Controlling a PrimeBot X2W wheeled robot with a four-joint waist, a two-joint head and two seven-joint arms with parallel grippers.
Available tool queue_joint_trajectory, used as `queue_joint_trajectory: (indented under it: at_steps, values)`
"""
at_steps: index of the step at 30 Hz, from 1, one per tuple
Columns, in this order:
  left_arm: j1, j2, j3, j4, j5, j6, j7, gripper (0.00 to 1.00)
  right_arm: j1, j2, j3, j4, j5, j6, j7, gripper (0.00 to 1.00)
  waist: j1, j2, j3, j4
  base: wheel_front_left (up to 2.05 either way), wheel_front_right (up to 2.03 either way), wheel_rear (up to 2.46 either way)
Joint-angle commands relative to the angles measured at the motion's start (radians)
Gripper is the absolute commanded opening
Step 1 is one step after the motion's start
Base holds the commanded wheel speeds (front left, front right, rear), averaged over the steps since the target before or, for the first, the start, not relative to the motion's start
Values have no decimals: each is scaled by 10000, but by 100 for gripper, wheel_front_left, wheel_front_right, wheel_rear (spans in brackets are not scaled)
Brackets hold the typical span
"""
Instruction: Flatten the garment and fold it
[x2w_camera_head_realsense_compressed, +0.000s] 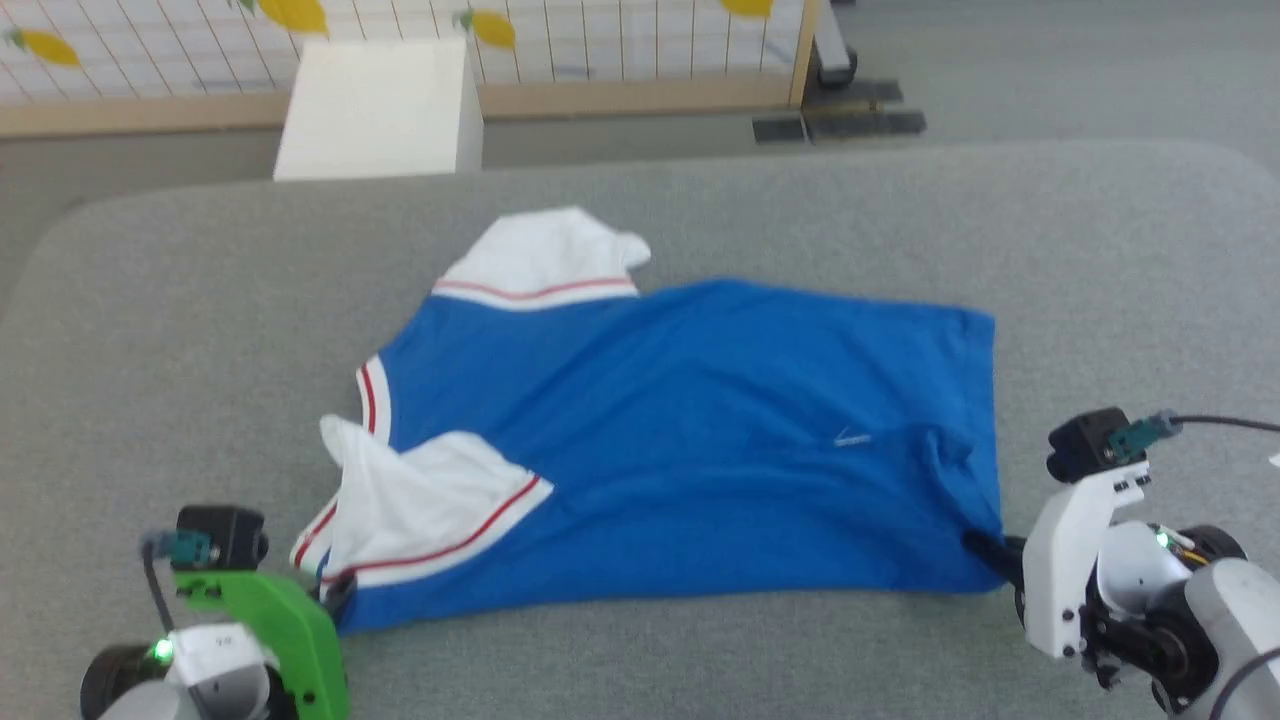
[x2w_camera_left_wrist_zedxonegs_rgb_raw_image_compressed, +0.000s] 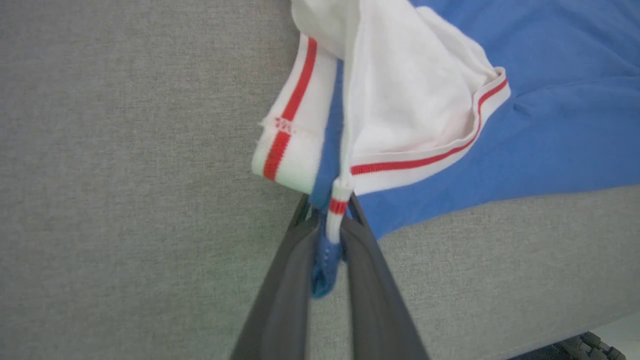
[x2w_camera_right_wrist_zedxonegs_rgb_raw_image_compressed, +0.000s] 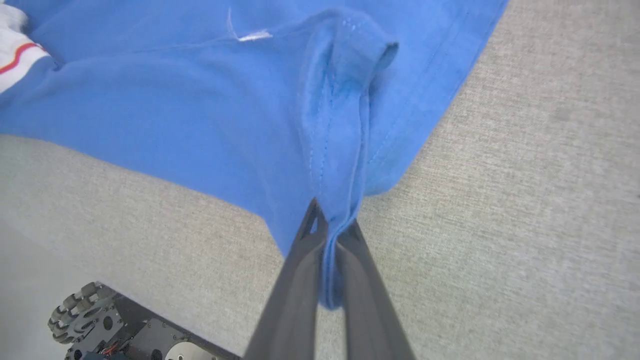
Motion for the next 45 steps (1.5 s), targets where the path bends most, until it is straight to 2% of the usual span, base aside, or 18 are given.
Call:
queue_joint_trajectory:
  at_steps: [1,7,10,13,14,15,16,21,26,30,34,39,45]
  values:
    - [327,158,87,-107,-190,122,-14,0,244,-76,20,-120,32,-11,-43,0,0,120,-590,71,0,0,0]
    - [1289,308,289,-266,-691,310,46,0,1079,-305,-195,-309,-30,-11,139,0,0,120,-773,117,0,0,0]
    - [1454,147,207,-43,-865,170,31,0,1511,-198,-342,-238,-67,-11,147,0,0,120,-670,131,0,0,0]
    - [1312,-284,70,268,-1125,5,110,0,1820,24,-479,-16,-226,-11,-27,0,0,120,-504,129,0,0,0]
    - [1230,-376,52,360,-1166,-41,112,45,1875,104,-513,45,-270,-11,-123,45,0,120,-445,114,0,0,0]
    - [1104,-466,64,493,-1169,-69,49,100,1927,228,-540,107,-283,-11,-236,92,0,120,-367,81,0,0,0]
    - [1013,-521,65,606,-1156,-93,3,100,1941,301,-536,124,-342,-11,-411,100,0,120,-337,50,0,0,0]
    - [578,-503,288,921,-876,-124,-570,100,1973,659,-747,-49,-871,-11,-2021,100,0,120,-263,-213,0,0,0]
    - [54,-343,737,732,-373,272,-1386,100,2101,1159,-1574,-450,-1888,-11,-3905,100,0,120,-314,-444,0,0,0]
    - [-422,-338,999,555,-282,420,-1642,100,2110,1661,-2231,-981,-2788,-11,-4933,100,0,120,-251,-720,0,0,0]
    - [-1102,-309,1257,606,-151,525,-1874,100,2022,2141,-2755,-1721,-3527,-11,-5510,100,0,120,48,-1018,0,0,0]
    - [-2495,-263,1455,1110,34,372,-2020,100,1778,2593,-2924,-2787,-4091,-11,-5688,100,0,120,852,-1429,0,0,0]
    - [-4883,-4,1400,1865,200,-252,-1463,100,1401,2982,-2870,-3961,-4427,-11,-5663,100,0,120,2137,-1992,0,0,0]
